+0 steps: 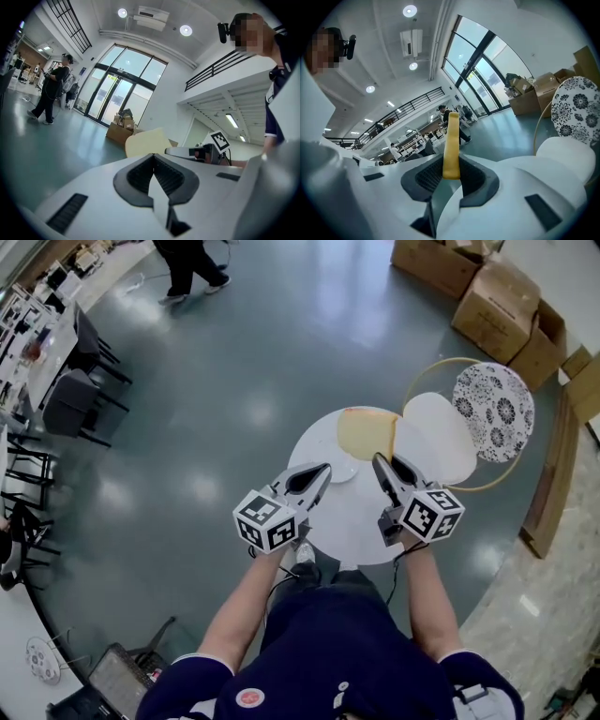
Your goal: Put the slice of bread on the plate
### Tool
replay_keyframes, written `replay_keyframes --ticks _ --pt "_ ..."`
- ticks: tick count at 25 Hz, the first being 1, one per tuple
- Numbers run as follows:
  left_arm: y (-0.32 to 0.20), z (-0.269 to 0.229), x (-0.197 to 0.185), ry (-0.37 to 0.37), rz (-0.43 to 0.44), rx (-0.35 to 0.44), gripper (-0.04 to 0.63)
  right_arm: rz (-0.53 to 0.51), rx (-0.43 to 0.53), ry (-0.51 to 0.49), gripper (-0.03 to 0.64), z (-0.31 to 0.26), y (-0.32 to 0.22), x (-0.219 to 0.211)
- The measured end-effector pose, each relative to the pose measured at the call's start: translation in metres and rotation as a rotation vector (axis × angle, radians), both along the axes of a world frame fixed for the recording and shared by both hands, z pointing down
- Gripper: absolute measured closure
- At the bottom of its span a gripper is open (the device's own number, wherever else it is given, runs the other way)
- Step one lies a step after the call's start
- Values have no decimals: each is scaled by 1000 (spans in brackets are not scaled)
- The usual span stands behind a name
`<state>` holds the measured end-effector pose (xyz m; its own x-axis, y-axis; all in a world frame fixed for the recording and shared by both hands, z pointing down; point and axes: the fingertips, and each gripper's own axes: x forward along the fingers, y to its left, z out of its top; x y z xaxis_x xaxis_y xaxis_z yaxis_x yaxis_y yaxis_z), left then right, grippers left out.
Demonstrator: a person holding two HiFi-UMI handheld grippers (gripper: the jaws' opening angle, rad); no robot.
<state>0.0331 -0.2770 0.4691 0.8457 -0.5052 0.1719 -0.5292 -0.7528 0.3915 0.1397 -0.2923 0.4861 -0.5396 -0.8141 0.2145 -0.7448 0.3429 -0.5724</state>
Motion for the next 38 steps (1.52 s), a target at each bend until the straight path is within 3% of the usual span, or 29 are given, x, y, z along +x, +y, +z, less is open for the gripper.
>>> replay_keyframes --ticks 8,15,25,31,38 --pt "-8 22 -9 -27 -17 6 589 -27 -116 -28 528 66 -17 -24" --pt "-2 49 -19 -42 -48 -44 588 -39 -232 -44 528 131 -15 -47" --pt "11 73 -32 -61 -65 -101 588 -37 -312 -68 528 180 -23 -63" --pt "13 83 -42 -77 -65 -125 589 -23 -346 -48 526 190 -30 -66" --pt "11 92 -40 -104 -53 -138 589 7 -409 49 526 208 -31 -57"
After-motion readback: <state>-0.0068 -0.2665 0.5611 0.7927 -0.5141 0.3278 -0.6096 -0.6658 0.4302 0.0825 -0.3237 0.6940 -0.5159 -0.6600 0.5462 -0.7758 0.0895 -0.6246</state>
